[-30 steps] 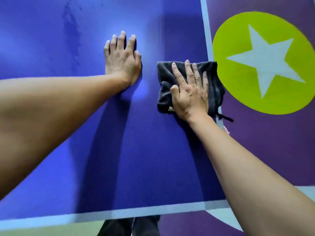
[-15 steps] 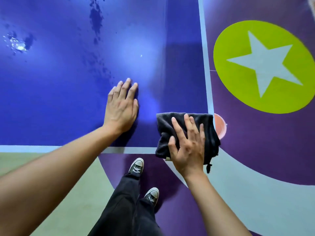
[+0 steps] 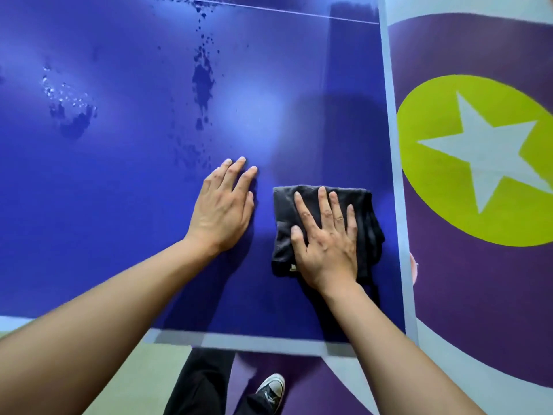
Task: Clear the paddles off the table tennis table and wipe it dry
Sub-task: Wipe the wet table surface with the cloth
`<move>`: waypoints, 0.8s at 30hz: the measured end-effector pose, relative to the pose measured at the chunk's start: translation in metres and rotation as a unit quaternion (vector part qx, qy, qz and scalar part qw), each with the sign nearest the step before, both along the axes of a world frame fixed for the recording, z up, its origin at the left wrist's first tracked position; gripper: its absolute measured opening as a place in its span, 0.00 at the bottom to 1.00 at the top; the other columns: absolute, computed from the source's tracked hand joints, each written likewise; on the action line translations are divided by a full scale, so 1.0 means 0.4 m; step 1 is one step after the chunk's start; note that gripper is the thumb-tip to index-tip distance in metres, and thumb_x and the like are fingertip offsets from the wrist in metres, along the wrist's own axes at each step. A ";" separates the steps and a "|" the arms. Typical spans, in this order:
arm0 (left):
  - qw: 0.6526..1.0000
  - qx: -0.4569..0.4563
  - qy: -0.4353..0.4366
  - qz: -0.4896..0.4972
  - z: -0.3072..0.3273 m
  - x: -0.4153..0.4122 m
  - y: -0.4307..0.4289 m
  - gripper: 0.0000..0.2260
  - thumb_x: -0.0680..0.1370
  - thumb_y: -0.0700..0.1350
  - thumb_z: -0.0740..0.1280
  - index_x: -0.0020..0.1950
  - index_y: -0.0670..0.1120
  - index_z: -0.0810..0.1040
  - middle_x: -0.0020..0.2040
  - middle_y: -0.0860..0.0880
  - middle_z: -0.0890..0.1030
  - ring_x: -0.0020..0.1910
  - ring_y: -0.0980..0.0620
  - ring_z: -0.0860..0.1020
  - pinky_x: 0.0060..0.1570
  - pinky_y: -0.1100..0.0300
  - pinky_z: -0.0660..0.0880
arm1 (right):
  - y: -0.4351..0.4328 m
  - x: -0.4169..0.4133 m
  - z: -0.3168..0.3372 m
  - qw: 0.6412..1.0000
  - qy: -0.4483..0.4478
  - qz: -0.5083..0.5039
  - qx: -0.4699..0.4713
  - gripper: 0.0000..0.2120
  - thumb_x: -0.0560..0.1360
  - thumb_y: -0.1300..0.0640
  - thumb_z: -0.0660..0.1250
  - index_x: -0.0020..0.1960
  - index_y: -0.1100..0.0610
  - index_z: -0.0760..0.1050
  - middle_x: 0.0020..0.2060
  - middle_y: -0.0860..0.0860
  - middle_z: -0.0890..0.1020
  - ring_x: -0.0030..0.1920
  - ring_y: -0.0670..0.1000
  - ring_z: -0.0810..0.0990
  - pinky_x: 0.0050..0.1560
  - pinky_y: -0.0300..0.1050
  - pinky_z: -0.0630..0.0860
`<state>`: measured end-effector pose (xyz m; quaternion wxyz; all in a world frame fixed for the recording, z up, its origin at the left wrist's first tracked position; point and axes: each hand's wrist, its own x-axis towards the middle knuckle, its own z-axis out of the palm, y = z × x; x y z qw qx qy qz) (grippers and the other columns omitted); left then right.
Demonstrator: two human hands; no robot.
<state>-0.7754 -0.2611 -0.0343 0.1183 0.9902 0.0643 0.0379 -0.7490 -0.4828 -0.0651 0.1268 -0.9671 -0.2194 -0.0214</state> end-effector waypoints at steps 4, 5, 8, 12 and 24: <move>0.999 -0.002 -0.011 -0.031 -0.015 0.218 0.076 0.24 0.83 0.49 0.52 0.76 0.42 0.70 0.76 0.39 0.69 0.76 0.36 0.66 0.74 0.44 0.63 | 0.100 0.218 -0.002 1.000 0.010 -0.019 -0.012 0.29 0.80 0.40 0.51 0.82 0.40 0.57 0.83 0.54 0.56 0.83 0.53 0.50 0.81 0.60 0.43; 0.999 -0.004 -0.014 -0.039 -0.017 0.287 0.100 0.24 0.83 0.48 0.52 0.76 0.42 0.70 0.76 0.39 0.69 0.76 0.37 0.66 0.74 0.45 0.62 | 0.126 0.280 -0.001 1.000 0.014 -0.024 -0.014 0.30 0.80 0.40 0.51 0.82 0.40 0.57 0.83 0.54 0.56 0.83 0.52 0.49 0.81 0.60 0.42; 0.999 -0.009 -0.011 -0.033 -0.021 0.490 0.173 0.24 0.82 0.47 0.52 0.77 0.43 0.69 0.77 0.40 0.68 0.77 0.38 0.64 0.76 0.46 0.59 | 0.201 0.474 0.002 0.999 0.024 -0.036 -0.021 0.30 0.80 0.39 0.48 0.82 0.38 0.55 0.83 0.53 0.54 0.83 0.52 0.47 0.81 0.59 0.40; 1.000 0.010 0.012 -0.024 -0.051 0.635 0.237 0.27 0.82 0.50 0.51 0.80 0.44 0.63 0.80 0.41 0.63 0.80 0.40 0.59 0.79 0.47 0.51 | 0.299 0.755 0.005 0.997 0.038 -0.057 -0.033 0.30 0.80 0.38 0.46 0.82 0.38 0.52 0.83 0.52 0.52 0.83 0.51 0.46 0.81 0.58 0.39; 0.999 -0.010 -0.032 -0.030 -0.059 0.654 0.240 0.25 0.82 0.46 0.55 0.79 0.42 0.65 0.79 0.41 0.65 0.80 0.40 0.61 0.78 0.44 0.58 | 0.460 1.237 0.014 0.995 0.055 -0.071 -0.049 0.28 0.82 0.41 0.48 0.82 0.38 0.52 0.83 0.52 0.51 0.83 0.51 0.46 0.81 0.57 0.39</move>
